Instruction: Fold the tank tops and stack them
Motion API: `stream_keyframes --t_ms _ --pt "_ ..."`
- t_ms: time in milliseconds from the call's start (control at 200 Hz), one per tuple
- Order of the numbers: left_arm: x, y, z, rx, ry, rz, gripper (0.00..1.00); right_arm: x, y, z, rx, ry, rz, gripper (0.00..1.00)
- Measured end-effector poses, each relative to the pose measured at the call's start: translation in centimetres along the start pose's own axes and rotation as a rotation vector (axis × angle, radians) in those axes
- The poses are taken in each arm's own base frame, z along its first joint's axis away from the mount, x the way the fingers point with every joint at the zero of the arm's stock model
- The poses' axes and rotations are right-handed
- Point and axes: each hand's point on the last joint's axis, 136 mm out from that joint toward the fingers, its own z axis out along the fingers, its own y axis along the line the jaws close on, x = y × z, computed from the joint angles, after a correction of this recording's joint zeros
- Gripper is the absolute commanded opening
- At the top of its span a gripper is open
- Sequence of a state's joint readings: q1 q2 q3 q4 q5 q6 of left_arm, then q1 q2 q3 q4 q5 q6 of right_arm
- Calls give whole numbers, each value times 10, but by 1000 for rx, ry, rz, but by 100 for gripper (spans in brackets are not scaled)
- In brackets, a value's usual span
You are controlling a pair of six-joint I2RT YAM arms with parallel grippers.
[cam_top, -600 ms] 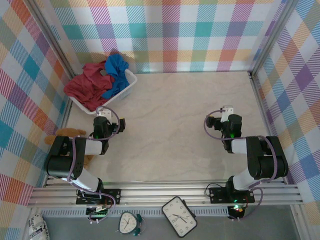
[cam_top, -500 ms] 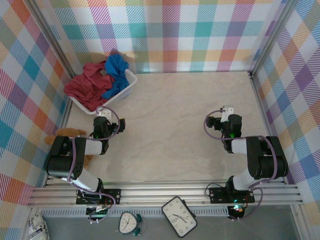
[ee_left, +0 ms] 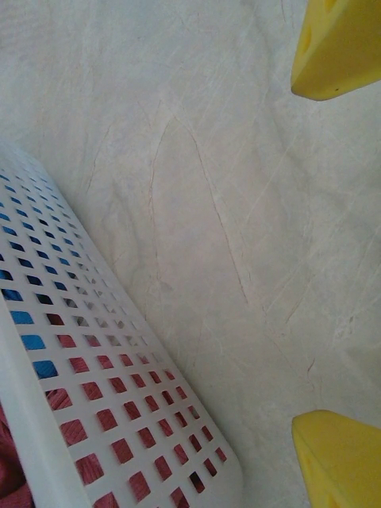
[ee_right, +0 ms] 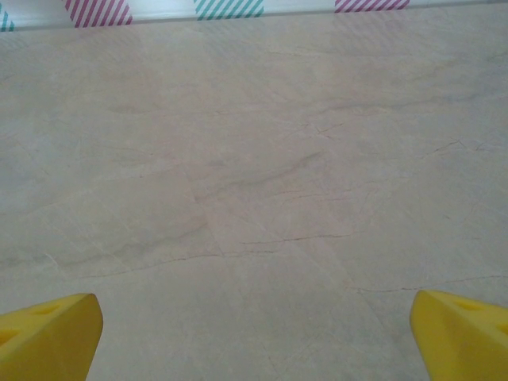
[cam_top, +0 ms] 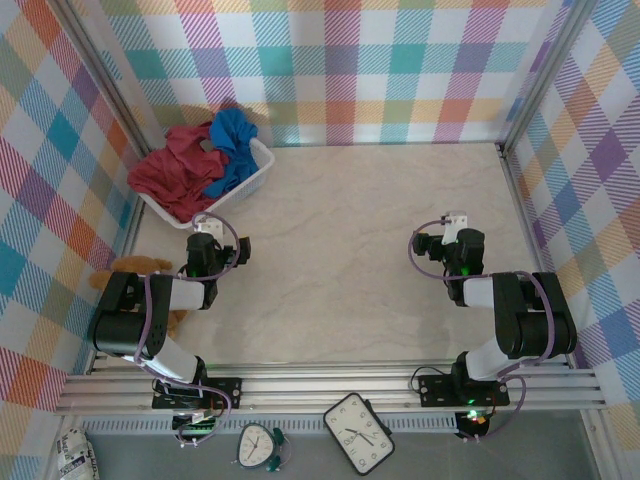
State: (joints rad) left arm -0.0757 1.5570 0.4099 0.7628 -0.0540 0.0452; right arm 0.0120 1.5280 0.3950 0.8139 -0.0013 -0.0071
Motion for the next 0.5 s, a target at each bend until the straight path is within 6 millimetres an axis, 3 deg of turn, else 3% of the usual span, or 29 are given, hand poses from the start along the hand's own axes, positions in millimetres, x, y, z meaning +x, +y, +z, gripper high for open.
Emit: stream_keyframes --t_ms 245,320,405,500 --pt "0 0 -1 2 4 1 100 0 1 -3 -4 11 1 99" --pt "-3 0 -8 -1 17 1 100 -10 3 -12 -8 2 0 99" --pt "-28 -2 -25 -7 -7 -4 100 -37 6 -27 -13 -55 -2 99" --pt "-80 -6 -55 -5 -95 -42 100 -72 12 -47 -35 -127 0 99"
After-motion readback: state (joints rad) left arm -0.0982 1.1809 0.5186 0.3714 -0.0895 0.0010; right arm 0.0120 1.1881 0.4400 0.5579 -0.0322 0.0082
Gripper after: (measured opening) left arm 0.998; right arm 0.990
